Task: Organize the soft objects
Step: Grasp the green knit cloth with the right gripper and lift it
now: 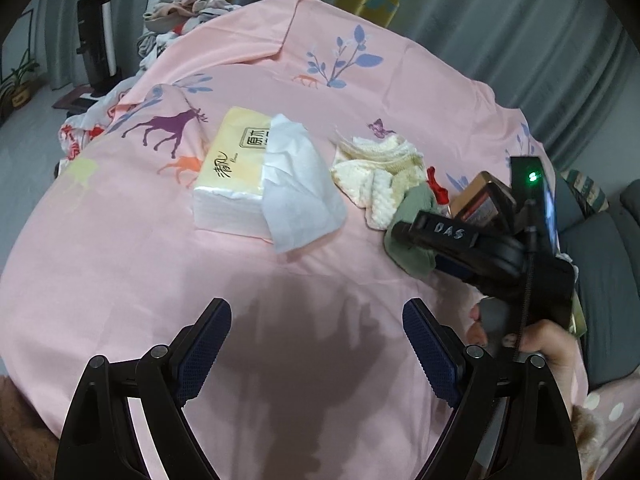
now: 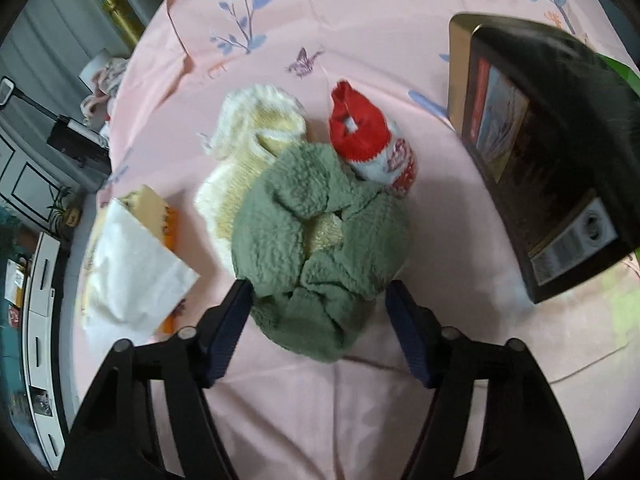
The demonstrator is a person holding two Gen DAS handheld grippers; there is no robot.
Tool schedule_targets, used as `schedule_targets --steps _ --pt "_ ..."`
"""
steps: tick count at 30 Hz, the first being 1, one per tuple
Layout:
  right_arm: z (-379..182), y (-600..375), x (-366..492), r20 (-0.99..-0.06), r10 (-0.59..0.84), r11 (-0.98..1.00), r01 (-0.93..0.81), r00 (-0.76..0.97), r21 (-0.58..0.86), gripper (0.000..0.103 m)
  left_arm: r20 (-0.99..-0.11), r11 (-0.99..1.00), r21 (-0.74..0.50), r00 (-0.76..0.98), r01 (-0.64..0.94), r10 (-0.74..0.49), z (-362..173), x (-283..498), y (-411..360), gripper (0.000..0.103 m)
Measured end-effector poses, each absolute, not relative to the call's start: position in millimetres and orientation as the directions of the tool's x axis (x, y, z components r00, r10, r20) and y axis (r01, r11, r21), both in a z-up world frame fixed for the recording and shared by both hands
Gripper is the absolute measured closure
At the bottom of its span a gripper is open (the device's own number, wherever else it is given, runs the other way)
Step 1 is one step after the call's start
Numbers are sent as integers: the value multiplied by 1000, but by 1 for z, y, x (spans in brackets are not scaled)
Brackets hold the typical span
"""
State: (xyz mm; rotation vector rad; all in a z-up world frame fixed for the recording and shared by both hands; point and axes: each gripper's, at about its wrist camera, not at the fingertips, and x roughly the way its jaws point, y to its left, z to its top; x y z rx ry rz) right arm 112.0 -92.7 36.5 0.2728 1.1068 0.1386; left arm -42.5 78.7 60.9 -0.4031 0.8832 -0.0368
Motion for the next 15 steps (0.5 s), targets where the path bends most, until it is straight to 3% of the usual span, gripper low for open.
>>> schedule_targets --steps 1,3,6,15 --pt "36 -93 112 -859 240 959 26 452 282 49 -745 924 -358 638 -136 -194 61 -42 80 15" --pt "37 -95 112 -857 225 965 15 464 262 77 -747 924 -354 637 -143 -188 61 -42 80 15" --pt "38 -102 110 -849 258 956 2 460 292 88 -751 927 -348 634 -143 -185 60 -42 79 15" --pt "72 -123 59 -816 357 933 -126 455 338 90 -756 929 -348 623 -123 -201 60 -43 72 15"
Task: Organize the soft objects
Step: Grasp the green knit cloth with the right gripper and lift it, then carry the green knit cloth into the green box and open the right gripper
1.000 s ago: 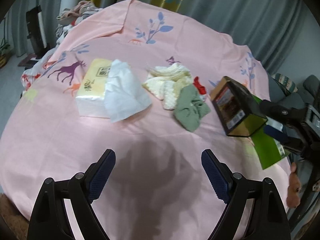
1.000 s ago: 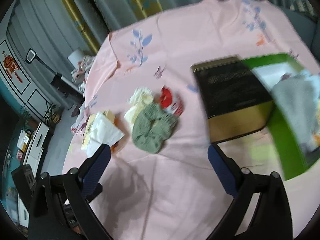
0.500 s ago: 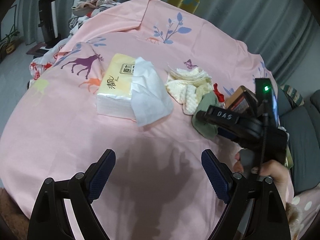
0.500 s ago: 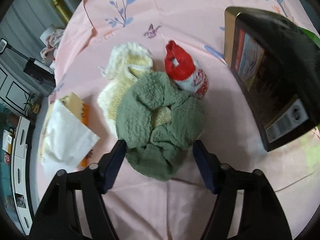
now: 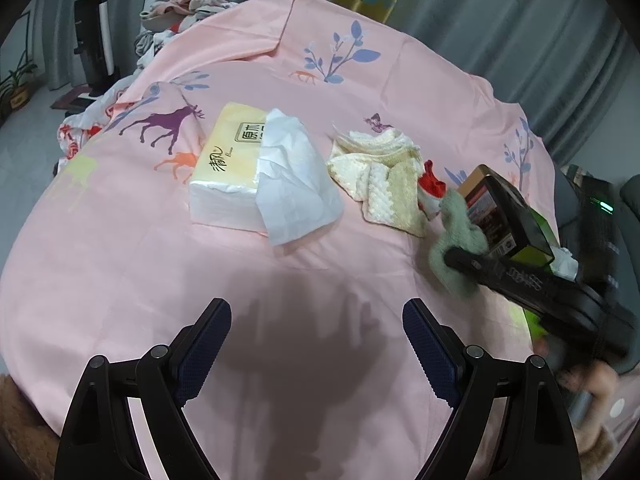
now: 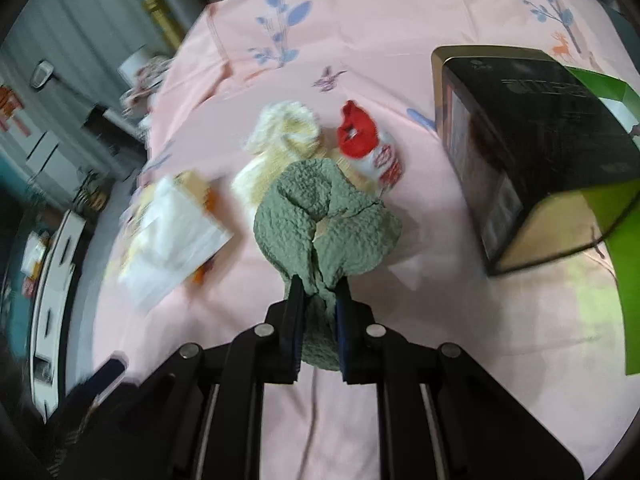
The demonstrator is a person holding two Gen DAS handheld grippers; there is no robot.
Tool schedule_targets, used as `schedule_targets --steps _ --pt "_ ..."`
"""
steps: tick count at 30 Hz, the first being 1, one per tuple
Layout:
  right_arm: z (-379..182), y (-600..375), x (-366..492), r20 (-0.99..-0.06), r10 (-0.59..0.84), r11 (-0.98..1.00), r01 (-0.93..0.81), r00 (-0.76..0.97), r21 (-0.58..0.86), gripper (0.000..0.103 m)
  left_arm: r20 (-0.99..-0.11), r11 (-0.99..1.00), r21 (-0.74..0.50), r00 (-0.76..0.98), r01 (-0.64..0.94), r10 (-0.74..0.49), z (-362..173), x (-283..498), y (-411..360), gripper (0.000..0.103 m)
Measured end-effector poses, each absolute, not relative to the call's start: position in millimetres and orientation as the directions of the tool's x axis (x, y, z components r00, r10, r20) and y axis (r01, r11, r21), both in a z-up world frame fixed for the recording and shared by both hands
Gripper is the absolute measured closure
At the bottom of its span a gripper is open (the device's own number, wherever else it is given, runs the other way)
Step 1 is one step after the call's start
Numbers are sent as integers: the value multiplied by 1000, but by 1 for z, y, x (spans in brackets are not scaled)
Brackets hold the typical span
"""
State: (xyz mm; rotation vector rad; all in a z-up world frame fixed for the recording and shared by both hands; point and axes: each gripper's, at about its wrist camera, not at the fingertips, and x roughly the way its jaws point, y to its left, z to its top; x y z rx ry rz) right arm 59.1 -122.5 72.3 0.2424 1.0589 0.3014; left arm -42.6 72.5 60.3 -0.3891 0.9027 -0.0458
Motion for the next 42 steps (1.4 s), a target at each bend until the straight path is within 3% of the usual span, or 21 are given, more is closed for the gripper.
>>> schedule_targets --steps 5,10,15,20,22,26,30,32,35,39,42 --pt "80 -121 19 -859 348 932 -241 375 273 89 -761 931 -347 615 -114 -208 58 -43 66 15" --pt "64 -126 2 -892 344 930 -239 295 280 83 -766 938 -331 609 -100 -206 56 -43 57 15" --pt "62 -144 -2 -892 328 942 -180 313 283 42 -771 937 -338 597 -87 -223 52 -43 49 15" --pt "76 -163 1 -839 342 940 -133 423 315 32 -756 925 -378 591 -43 -282 47 -42 37 15" --pt "74 -168 4 -817 368 928 -112 444 356 32 -755 919 -394 580 -28 -306 43 -41 31 18" --pt "58 -167 9 -805 452 885 -76 384 460 34 -763 903 -428 521 37 -383 31 -37 10 37" --pt "46 -160 11 -804 488 863 -53 340 502 48 -770 894 -441 479 80 -422 21 -35 -10 53" --pt "43 -155 11 -801 502 856 -53 326 514 52 -767 898 -429 486 94 -418 18 -36 -18 56" --pt "36 -153 12 -796 527 842 -58 299 536 61 -754 885 -446 476 134 -452 18 -35 -27 71" --pt "27 -158 15 -780 564 815 -33 270 578 71 -737 866 -464 460 187 -495 18 -33 -40 79" --pt "32 -169 15 -767 572 804 -16 291 594 71 -716 846 -480 454 230 -530 27 -31 -52 79"
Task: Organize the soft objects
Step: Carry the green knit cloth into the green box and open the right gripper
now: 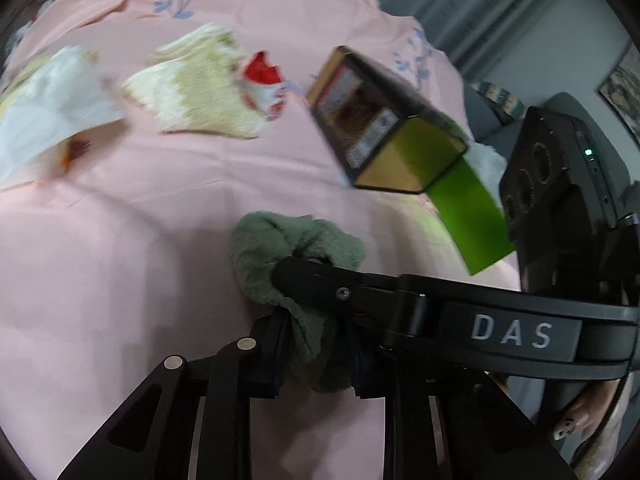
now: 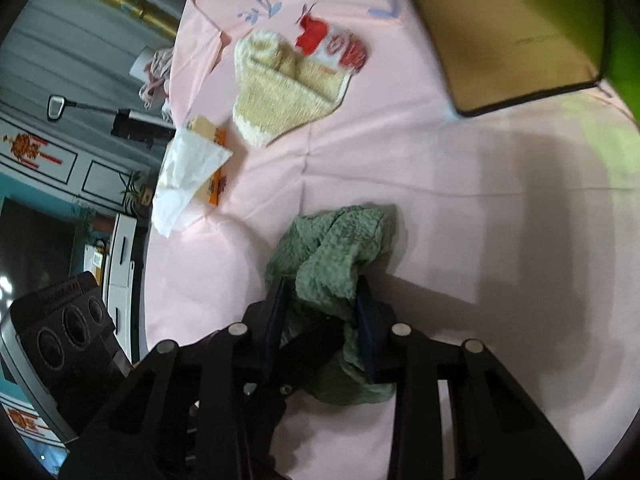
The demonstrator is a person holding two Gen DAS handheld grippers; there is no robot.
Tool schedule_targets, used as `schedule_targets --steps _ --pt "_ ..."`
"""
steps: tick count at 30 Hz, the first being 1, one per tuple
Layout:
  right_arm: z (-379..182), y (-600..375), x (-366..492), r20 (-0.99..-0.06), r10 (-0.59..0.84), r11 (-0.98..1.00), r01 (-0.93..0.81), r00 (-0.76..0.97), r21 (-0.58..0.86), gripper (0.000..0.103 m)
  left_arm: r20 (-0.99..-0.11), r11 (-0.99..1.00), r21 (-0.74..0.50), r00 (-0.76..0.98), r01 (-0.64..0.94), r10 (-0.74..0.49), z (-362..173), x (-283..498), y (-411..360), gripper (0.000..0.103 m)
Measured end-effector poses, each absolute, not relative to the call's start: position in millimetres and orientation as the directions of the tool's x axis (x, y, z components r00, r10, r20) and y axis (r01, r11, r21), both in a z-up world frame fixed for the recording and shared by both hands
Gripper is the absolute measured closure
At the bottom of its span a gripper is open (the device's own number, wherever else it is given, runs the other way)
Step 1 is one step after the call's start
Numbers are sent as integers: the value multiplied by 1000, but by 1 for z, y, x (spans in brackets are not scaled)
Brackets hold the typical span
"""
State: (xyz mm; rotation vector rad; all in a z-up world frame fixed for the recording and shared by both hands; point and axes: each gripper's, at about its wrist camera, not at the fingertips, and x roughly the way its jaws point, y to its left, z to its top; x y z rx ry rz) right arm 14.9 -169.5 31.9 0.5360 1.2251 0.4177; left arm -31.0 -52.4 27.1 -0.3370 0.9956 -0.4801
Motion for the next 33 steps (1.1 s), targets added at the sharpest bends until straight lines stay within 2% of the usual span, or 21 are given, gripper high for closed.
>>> schedule_targets --steps 7,16,23,33 --pt "84 -230 11 -693 558 779 0 457 627 71 -643 810 -442 494 385 -585 77 -21 -106 79" --pt "143 -325 3 -624 390 810 71 677 583 70 -554 709 -414 461 571 -694 128 5 -203 79" --pt "131 -385 3 -578 317 761 162 752 628 71 -565 670 -365 419 646 -711 126 23 -268 79" --pt "100 -415 17 -657 225 737 315 720 597 70 -662 709 -327 384 625 -644 93 47 -312 79"
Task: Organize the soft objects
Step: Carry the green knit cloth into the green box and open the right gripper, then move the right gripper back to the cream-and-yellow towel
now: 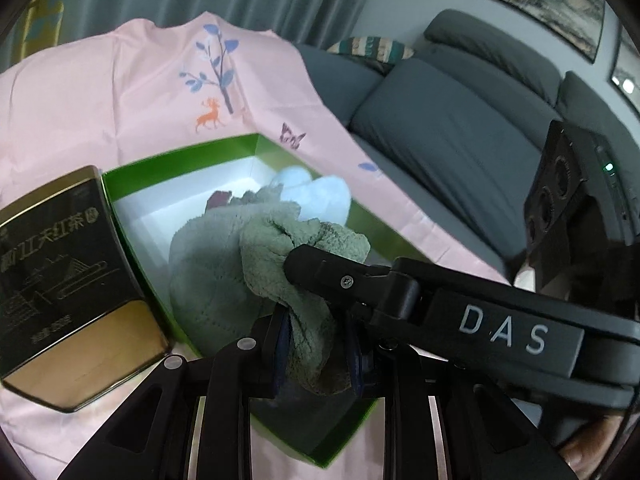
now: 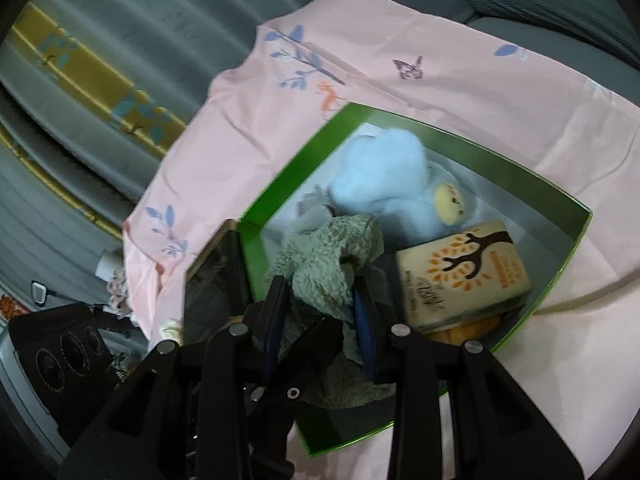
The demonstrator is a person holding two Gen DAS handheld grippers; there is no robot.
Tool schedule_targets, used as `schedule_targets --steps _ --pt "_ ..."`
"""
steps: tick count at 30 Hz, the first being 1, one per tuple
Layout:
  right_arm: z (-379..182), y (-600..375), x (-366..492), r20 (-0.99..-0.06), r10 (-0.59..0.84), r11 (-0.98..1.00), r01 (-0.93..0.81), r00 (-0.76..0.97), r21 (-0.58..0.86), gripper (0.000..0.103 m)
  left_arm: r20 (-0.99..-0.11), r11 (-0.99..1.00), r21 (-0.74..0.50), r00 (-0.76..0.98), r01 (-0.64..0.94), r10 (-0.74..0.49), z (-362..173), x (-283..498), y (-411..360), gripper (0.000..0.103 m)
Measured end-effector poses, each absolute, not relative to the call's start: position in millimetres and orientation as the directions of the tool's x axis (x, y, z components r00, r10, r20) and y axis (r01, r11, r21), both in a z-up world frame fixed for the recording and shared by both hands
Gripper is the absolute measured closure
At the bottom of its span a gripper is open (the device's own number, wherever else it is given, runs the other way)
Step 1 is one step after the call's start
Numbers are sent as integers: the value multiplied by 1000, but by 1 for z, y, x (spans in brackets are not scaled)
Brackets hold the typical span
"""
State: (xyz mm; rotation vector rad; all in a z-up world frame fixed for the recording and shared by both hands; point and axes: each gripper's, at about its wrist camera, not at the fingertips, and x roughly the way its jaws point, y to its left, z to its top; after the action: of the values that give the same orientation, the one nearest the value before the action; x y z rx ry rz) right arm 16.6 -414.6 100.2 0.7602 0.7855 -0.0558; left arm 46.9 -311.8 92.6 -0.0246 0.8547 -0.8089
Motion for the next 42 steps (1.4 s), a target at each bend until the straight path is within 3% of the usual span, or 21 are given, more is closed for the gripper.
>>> schedule_targets --steps 13,17,19,21,23,27,30,36,42 --pt "102 -421 9 -705 98 770 396 702 501 69 -723 773 -278 405 570 -559 75 55 -317 79" --pt "109 -420 4 -695 71 777 397 716 489 58 -720 771 -267 412 579 -558 82 51 -314 78" --pt "114 -419 1 -687 55 783 396 725 480 56 -712 776 -252 433 579 -554 88 47 -309 67" --pt "119 -416 -1 -678 47 790 388 734 475 52 -701 779 -247 449 577 -554 94 43 -304 45" --pt "124 -413 -5 -665 37 796 380 746 471 46 -686 783 -243 469 573 -557 101 39 -297 37" --pt "133 -411 -13 -643 -1 803 384 766 456 35 -674 783 -248 478 571 -563 113 31 -283 30" --pt "138 -408 -19 -631 -19 807 385 775 448 29 -664 788 -249 494 563 -562 120 24 -270 19" --pt "148 -397 -28 -611 -60 827 382 790 413 14 -641 799 -250 525 547 -560 132 8 -237 17" --pt "154 -386 -33 -596 -74 842 370 800 392 8 -634 829 -276 556 487 -538 133 -6 -188 9"
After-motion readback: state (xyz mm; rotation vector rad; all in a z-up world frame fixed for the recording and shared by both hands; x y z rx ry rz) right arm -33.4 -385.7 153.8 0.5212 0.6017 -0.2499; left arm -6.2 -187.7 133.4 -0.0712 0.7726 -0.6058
